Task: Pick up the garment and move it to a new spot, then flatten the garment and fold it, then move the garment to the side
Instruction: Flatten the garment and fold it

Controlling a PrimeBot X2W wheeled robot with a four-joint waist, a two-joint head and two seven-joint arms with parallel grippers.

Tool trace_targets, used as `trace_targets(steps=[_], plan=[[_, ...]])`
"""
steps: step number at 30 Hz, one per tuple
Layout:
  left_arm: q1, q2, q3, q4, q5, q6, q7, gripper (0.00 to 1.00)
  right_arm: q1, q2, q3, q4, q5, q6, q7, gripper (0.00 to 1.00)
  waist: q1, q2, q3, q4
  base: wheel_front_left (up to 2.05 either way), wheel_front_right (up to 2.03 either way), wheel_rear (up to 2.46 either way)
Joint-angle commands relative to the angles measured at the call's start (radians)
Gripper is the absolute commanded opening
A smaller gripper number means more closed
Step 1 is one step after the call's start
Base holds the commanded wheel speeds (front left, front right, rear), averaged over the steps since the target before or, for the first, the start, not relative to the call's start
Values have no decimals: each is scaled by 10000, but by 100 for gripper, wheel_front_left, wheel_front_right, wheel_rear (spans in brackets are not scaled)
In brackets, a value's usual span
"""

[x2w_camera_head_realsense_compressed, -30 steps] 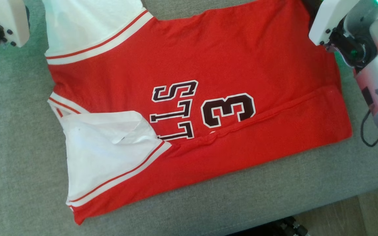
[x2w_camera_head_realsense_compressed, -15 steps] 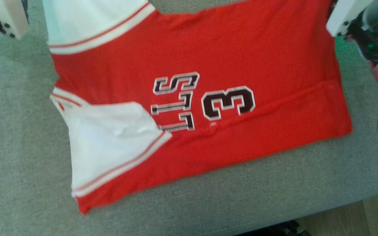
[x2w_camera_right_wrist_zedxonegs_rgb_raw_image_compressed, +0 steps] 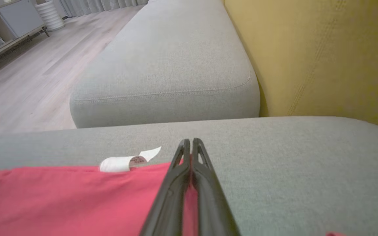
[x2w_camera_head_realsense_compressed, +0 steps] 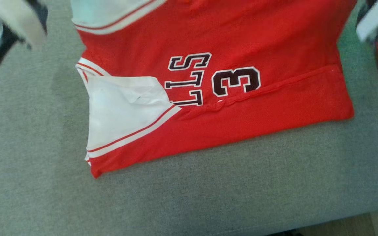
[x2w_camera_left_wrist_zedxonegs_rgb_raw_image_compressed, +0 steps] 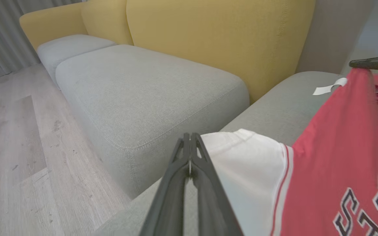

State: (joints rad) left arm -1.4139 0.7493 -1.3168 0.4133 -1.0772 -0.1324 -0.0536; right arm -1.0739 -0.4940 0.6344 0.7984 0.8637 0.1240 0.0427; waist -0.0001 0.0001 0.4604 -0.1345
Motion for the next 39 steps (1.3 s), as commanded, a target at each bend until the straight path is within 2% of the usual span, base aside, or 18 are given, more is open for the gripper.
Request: trace_targets(steps=[1, 7, 12, 22, 28, 34, 35, 36, 37, 39], plan=[[-94, 573, 419, -129, -48, 17, -106, 0, 467, -248, -53, -245, 82, 67, -108, 0, 1, -1, -135, 84, 0, 0, 0], [1427, 1623, 383, -1385, 111, 19, -532, 0, 2034, -818, -224, -1070, 34, 67, -395, 0, 1, -1, -404, 296, 0, 0, 0], [2793, 2091, 375, -2357, 214, 484, -981, 0, 3180, -1034, -617, -1437, -320, 67, -447, 0, 1, -1, -599, 484, 0, 0, 0], [4951, 2431, 369, -4188, 643, 1922, -1234, 0, 5028, -1116, -1945, -2520, -971, 67, 37, 0, 1, -1, -785, 802, 0, 0, 0], [5790, 2362, 368, -4572, 651, 2315, -1390, 0, 6168, -1081, -3058, -3384, -1599, 67, 472, 0, 1, -1, -770, 925, 0, 0, 0], [6174, 2405, 393, -4727, 477, 2501, -1594, 0, 7112, -625, -4170, -4072, -2349, 67, 906, 0, 1, -1, -784, 977, 0, 0, 0], [6298, 2313, 391, -4770, 400, 2567, -1531, 16, 7336, -336, -4521, -4264, -2540, 67, 1015, 38, 1, -1, -761, 996, 0, 0, 0], [6359, 2214, 392, -4772, 354, 2620, -1528, 49, 7436, -187, -4721, -4311, -2652, 67, 1036, 100, 1, -1, -757, 1010, 0, 0, 0], [6404, 2090, 432, -4752, 345, 2729, -1597, 100, 7518, -57, -4921, -4369, -2850, 67, 972, 100, 1, -1, -760, 1027, 0, 0, 0], [6613, 1827, 625, -4618, 273, 3073, -1808, 100, 7696, 274, -5279, -4538, -3233, 67, 688, 100, 1, -1, -839, 1014, 0, 0, 0]])
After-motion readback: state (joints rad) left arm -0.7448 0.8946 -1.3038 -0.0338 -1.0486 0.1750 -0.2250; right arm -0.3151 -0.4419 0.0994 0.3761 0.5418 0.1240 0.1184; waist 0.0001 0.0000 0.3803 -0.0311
